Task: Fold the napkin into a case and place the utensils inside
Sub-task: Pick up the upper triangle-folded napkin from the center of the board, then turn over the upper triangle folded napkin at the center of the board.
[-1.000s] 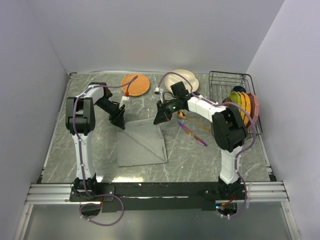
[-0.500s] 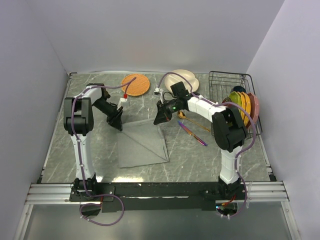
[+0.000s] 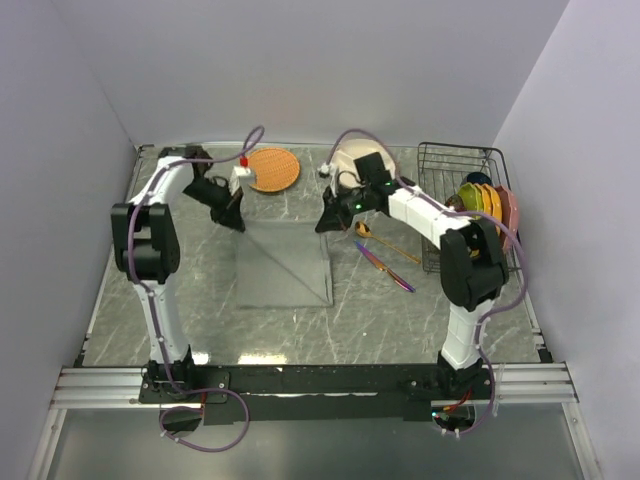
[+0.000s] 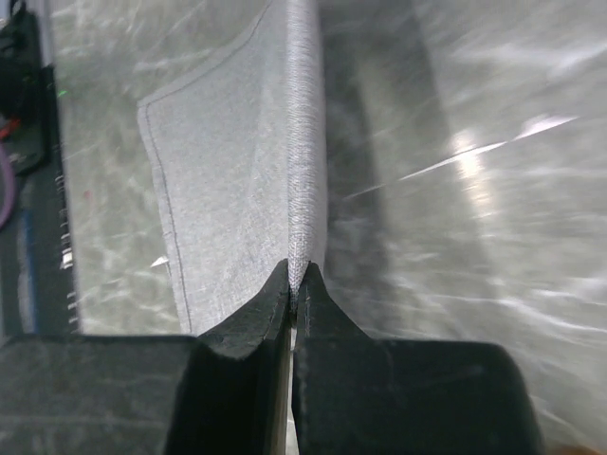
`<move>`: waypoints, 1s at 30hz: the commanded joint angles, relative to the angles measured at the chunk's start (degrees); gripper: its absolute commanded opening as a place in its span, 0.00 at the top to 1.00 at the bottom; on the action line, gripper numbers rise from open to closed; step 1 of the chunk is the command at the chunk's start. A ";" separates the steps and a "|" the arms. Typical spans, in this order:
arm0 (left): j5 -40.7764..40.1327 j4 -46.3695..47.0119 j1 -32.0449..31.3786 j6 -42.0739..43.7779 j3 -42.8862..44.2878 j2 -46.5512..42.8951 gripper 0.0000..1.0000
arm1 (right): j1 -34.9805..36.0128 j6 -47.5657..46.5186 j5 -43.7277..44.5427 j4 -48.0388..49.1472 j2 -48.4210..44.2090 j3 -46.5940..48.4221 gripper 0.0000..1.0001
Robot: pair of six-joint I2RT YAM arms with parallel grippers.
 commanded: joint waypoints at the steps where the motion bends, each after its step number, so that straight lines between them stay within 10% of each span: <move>1: -2.55 14.60 0.80 -14.42 0.98 -12.36 0.99 | -4.04 -3.13 5.30 6.48 -8.72 1.92 1.00; 12: -15.65 48.98 -0.69 -26.52 -7.53 -25.99 0.99 | -8.10 -14.27 10.24 35.05 -9.95 2.20 1.00; 20: -23.64 61.81 -6.58 -17.64 -37.14 -37.69 0.99 | -5.29 -35.52 5.14 46.73 -14.61 -21.69 1.00; 30: -22.17 55.77 -9.66 -12.54 -52.72 -46.13 0.99 | 3.76 -61.83 4.96 32.17 -23.75 -39.73 1.00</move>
